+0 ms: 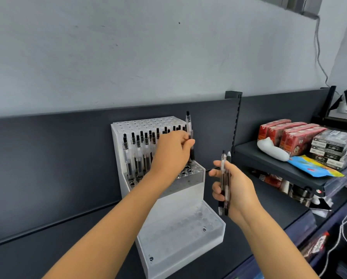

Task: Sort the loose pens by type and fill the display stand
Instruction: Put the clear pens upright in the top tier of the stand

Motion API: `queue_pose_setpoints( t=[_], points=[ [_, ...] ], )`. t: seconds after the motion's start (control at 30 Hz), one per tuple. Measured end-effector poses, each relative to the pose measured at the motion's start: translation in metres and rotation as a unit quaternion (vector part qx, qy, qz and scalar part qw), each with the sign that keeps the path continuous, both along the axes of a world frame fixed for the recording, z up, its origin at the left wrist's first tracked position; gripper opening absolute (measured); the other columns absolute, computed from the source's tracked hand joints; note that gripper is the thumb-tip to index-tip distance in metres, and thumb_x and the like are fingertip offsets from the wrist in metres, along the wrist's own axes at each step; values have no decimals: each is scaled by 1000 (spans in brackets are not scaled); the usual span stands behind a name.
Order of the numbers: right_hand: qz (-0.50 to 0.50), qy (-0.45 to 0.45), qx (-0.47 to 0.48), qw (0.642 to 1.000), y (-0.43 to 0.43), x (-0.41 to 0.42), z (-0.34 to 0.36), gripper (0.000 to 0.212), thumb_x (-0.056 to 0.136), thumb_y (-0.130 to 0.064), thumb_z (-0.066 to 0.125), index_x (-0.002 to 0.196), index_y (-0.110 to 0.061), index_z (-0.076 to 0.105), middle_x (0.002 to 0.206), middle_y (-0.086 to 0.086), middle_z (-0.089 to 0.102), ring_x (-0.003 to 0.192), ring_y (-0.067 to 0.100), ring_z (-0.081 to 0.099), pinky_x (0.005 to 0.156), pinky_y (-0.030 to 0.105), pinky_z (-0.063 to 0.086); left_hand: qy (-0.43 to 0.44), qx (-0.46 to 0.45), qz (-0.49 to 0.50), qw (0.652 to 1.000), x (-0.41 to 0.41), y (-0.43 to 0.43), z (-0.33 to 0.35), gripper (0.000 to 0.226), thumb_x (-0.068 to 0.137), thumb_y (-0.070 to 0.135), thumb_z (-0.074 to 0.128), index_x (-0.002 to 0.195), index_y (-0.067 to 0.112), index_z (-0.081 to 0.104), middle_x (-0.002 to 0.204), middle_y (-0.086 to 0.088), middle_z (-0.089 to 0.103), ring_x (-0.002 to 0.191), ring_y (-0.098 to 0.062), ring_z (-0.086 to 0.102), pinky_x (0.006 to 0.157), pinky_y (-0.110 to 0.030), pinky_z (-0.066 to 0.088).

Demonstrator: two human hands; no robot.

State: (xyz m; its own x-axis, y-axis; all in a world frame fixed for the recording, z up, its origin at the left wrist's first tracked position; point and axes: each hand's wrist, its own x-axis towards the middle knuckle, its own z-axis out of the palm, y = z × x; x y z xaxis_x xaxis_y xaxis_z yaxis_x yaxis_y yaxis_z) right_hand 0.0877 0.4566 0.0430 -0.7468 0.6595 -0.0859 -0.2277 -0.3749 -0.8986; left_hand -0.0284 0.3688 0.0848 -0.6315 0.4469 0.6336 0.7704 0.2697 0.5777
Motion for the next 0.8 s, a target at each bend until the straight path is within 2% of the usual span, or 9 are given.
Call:
queue_pose_setpoints(
  t=[0.17, 0.33, 0.4, 0.57, 0.7, 0.8],
  points=[
    [20, 29, -19, 999, -2, 4, -4, 27, 100, -18, 45, 115, -1, 59, 66, 3, 60, 40, 13, 39, 33, 20, 29, 10, -12, 4, 1000, -1, 7, -1, 22, 93, 17, 61, 77, 2, 65, 72, -9, 67, 71, -21, 62, 73, -34, 51],
    [9, 18, 7, 1000, -1, 8, -5, 25, 100, -20, 47, 114, -5, 61, 72, 4, 62, 43, 13, 42, 36, 21, 34, 35, -41, 16, 998, -3, 7, -4, 21, 95, 19, 57, 83, 2, 64, 76, -10, 67, 74, -23, 62, 74, -42, 51],
    [4, 11, 12, 1000, -2, 9, -6, 25, 99, -20, 48, 114, -5, 62, 74, 4, 63, 44, 13, 42, 37, 22, 35, 32, -55, 20, 998, -4, 6, -5, 21, 95, 19, 57, 83, 3, 64, 75, -9, 66, 73, -22, 61, 74, -40, 51],
    [29, 16, -35, 999, -7, 15, -6, 25, 97, -22, 53, 112, -7, 65, 75, 2, 64, 48, 12, 45, 40, 20, 40, -3, -143, 12, 990, -2, 12, -18, 21, 94, 17, 57, 77, 4, 58, 71, -9, 58, 69, -25, 55, 67, -35, 47],
    [45, 33, -59, 997, -8, 20, -2, 22, 93, -22, 58, 105, -7, 70, 72, 2, 66, 51, 12, 55, 49, 20, 54, -10, -173, 35, 984, -1, 17, -20, 37, 95, 16, 57, 61, 12, 42, 61, -2, 46, 63, -21, 48, 59, -29, 37],
    [41, 38, -51, 997, -7, 20, 1, 23, 96, -22, 55, 107, -6, 67, 80, 5, 73, 55, 15, 65, 60, 25, 59, -9, -186, 42, 982, -2, 16, -17, 32, 94, 15, 58, 64, 12, 47, 63, -1, 46, 67, -22, 53, 60, -29, 36]
  ],
)
